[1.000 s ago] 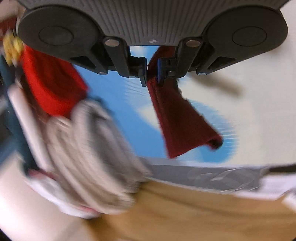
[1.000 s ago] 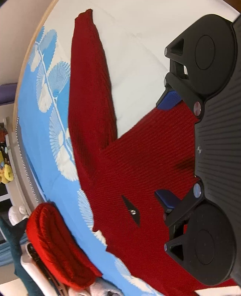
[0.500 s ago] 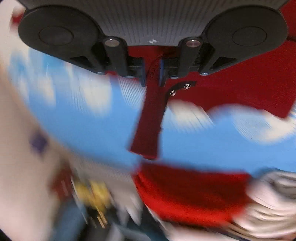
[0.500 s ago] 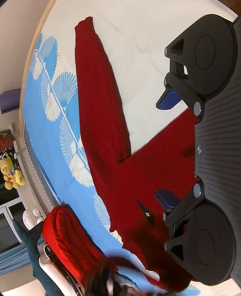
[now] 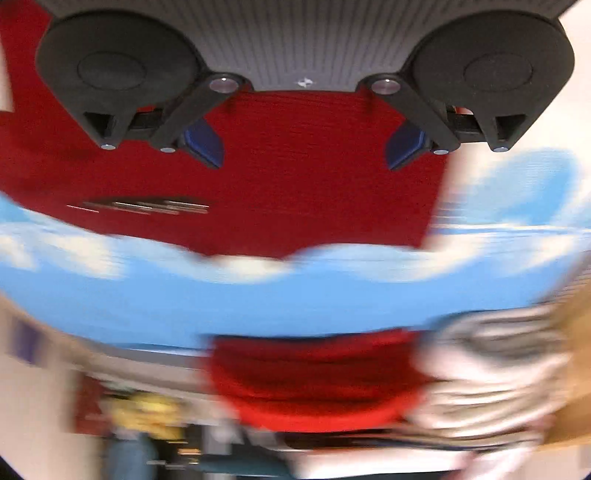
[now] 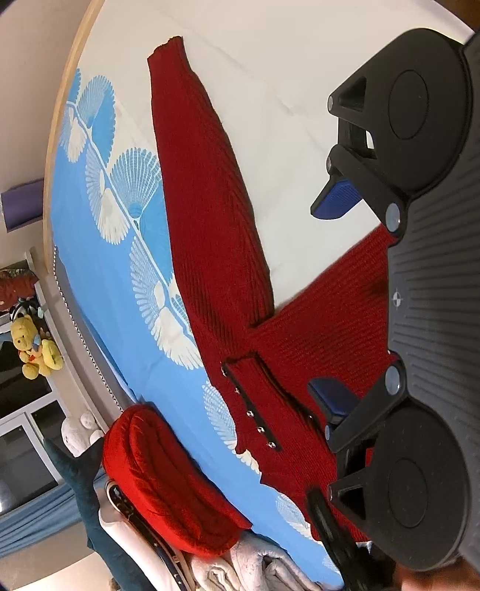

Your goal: Fold small clothes

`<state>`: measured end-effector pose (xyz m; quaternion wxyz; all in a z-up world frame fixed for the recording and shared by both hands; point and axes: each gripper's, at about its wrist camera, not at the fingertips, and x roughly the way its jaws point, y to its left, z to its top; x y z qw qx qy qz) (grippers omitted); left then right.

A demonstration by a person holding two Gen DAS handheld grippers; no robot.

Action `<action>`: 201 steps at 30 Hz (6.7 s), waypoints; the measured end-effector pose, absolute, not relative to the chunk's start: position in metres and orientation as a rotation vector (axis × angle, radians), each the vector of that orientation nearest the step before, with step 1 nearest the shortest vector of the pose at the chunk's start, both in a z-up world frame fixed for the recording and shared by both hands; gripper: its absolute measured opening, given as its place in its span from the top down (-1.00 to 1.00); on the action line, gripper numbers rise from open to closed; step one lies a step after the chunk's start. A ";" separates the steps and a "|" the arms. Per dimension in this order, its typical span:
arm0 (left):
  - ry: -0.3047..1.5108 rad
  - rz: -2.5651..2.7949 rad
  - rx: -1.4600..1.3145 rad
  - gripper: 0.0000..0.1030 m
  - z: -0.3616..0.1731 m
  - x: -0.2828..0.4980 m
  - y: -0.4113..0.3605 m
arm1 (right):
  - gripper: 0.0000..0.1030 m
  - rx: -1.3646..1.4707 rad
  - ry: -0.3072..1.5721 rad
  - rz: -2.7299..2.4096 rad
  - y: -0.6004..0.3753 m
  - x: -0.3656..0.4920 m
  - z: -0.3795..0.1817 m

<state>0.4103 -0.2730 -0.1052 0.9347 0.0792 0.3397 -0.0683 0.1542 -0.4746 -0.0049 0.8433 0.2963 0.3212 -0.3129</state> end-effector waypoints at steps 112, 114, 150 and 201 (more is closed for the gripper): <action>0.819 -0.231 0.064 -0.99 -0.087 0.287 -0.116 | -0.66 0.835 0.490 -0.828 -0.493 0.111 -0.014; 0.867 -0.204 0.078 -0.99 -0.099 0.299 -0.121 | -0.66 0.799 0.490 -0.881 -0.501 0.114 -0.020; 0.977 -0.015 0.020 -0.99 -0.105 0.334 -0.088 | -0.82 1.238 0.043 -1.228 -0.660 0.119 -0.091; 1.060 0.004 -0.086 -0.99 -0.115 0.343 -0.064 | 0.22 0.316 0.668 -0.557 -0.521 0.342 -0.113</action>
